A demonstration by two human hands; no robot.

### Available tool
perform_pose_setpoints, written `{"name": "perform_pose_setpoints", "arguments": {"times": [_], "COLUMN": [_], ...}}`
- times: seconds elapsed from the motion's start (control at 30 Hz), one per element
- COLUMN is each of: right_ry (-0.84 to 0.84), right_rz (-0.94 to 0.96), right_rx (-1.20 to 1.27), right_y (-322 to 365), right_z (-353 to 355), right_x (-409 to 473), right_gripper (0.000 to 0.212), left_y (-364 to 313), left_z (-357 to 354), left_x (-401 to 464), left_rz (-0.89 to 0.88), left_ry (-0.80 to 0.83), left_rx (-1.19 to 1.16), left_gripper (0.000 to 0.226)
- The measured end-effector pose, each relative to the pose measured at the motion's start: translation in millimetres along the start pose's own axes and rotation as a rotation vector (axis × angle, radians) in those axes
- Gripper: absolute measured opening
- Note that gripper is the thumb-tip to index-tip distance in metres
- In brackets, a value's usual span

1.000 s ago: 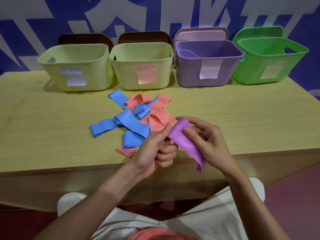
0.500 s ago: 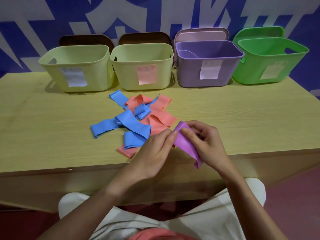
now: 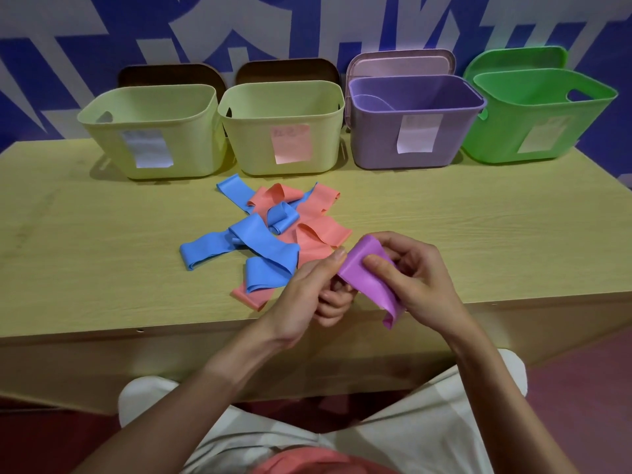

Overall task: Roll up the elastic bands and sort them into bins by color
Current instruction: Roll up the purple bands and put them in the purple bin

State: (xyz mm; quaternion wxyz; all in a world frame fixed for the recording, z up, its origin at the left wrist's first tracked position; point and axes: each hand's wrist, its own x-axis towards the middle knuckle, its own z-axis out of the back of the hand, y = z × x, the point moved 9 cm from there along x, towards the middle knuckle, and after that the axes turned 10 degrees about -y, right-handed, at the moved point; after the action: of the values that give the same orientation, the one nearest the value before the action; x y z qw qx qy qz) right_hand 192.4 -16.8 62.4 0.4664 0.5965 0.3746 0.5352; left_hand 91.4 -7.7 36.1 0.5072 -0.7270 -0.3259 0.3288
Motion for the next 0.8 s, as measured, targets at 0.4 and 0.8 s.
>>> {"name": "perform_pose_setpoints", "arguments": {"times": [0.4, 0.8], "right_ry": [-0.115, -0.022], "right_rz": [0.019, 0.001], "right_rx": [-0.069, 0.023], "right_y": [-10, -4], "right_z": [5, 3], "right_x": [2, 6], "right_gripper": [0.007, 0.032], "left_y": [-4, 5], "left_z": [12, 0], "left_x": [-3, 1], "left_rz": [-0.288, 0.158], "left_ry": [-0.234, -0.013], "left_rx": [0.491, -0.316], "left_gripper": [0.032, 0.045]}}
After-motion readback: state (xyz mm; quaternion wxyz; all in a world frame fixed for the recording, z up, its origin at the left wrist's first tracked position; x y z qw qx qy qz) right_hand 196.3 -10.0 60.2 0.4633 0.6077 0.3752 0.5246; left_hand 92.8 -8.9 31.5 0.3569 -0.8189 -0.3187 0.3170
